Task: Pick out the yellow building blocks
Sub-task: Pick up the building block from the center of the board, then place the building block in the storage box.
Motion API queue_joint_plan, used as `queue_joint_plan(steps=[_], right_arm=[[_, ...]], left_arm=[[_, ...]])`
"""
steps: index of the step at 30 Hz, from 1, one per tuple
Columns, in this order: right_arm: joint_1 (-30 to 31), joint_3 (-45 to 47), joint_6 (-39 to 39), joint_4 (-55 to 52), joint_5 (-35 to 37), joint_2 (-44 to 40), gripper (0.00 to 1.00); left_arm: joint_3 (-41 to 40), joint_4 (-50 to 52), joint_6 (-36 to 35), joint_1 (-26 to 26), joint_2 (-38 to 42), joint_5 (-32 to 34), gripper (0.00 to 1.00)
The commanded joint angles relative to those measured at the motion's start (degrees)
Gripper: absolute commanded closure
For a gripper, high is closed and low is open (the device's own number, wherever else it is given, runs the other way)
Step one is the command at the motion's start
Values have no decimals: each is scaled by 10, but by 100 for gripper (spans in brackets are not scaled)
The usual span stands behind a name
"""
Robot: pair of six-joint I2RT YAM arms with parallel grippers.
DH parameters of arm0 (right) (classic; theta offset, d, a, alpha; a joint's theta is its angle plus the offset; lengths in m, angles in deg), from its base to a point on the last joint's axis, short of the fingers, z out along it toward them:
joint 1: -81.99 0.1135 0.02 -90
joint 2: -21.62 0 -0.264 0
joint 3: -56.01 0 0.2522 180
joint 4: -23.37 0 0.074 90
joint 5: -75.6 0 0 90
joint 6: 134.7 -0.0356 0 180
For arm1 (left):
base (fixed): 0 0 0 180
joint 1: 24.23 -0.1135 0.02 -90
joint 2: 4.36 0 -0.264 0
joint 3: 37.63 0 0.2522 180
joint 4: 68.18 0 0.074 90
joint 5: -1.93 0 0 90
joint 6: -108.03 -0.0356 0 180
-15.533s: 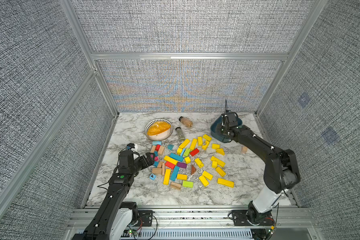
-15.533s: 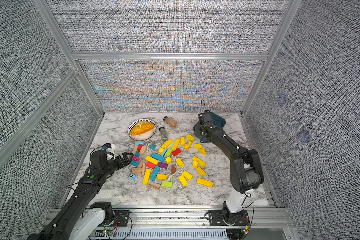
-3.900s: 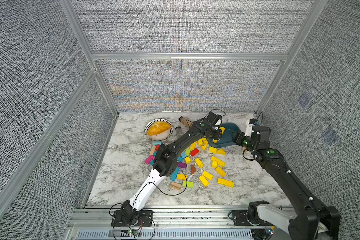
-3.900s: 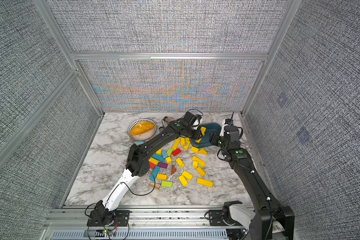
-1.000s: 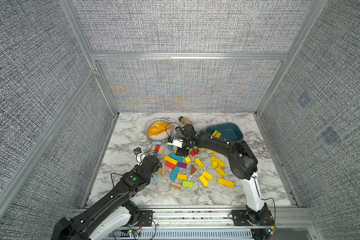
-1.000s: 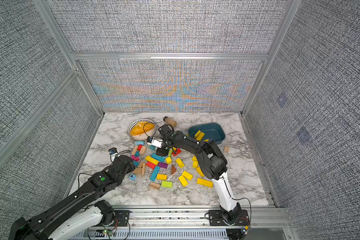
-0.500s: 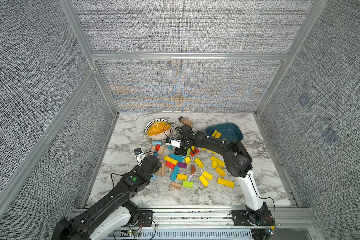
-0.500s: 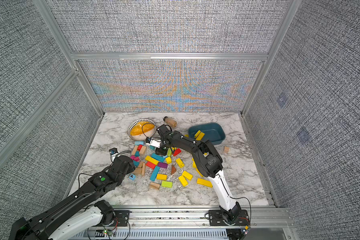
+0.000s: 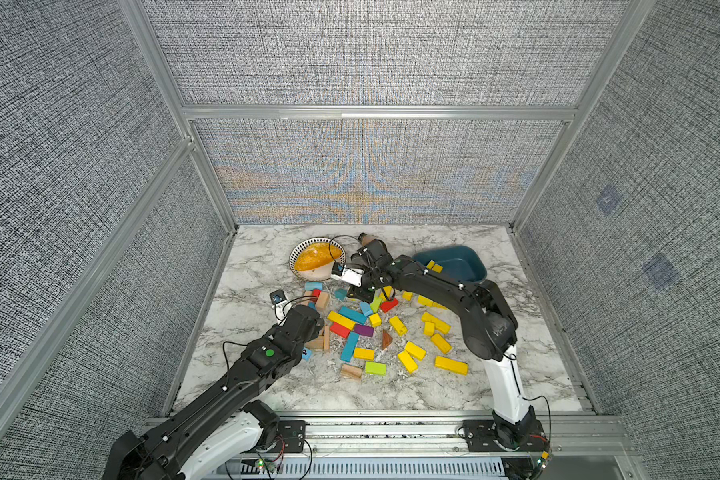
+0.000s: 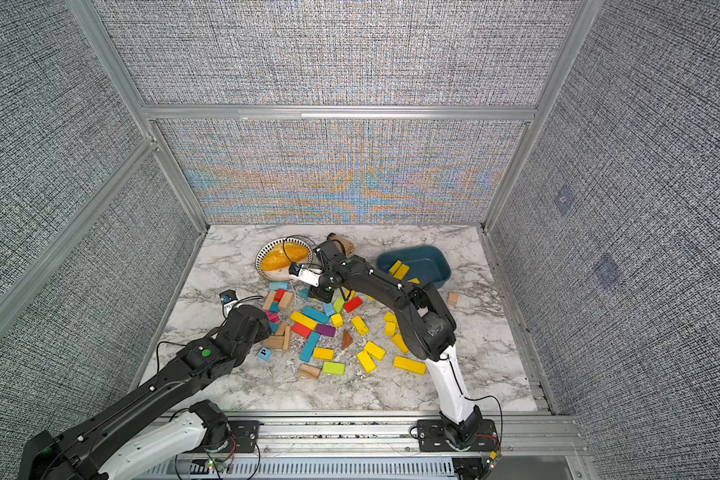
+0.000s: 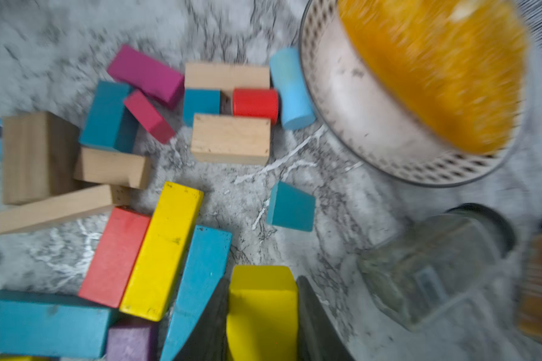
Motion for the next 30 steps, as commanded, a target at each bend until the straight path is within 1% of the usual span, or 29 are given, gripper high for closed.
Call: queue_joint_plan(steps=[1, 2, 5, 7, 9, 12, 14, 16, 20, 22, 30], right_arm=[[-19, 72, -89, 103, 51, -82, 87], [-30, 108, -120, 130, 71, -117, 87], [-74, 213, -201, 188, 91, -209, 87], [-105, 269, -248, 215, 115, -253, 87], [-138, 304, -290, 216, 143, -280, 87], [-199, 332, -348, 199, 172, -292, 89], [-233, 339, -374, 190, 186, -285, 89], [-259, 336, -383, 183, 197, -268, 90], [-299, 294, -385, 156, 221, -209, 93], [-311, 275, -381, 145, 233, -178, 93], [-338, 225, -374, 147, 227, -95, 93]], left_arm=[[12, -12, -7, 0, -22, -20, 39], [18, -12, -10, 0, -33, -30, 39], [33, -7, -18, 0, -59, -45, 39], [39, -10, -22, 0, -73, -51, 39], [47, -11, -24, 0, -86, -55, 39], [64, -5, -25, 0, -106, -64, 39], [78, -1, -26, 0, -124, -74, 40], [88, 0, -28, 0, -141, -84, 40], [102, -6, -29, 0, -170, -104, 40], [110, -4, -32, 0, -183, -110, 40], [142, 4, -36, 0, -219, -116, 41]])
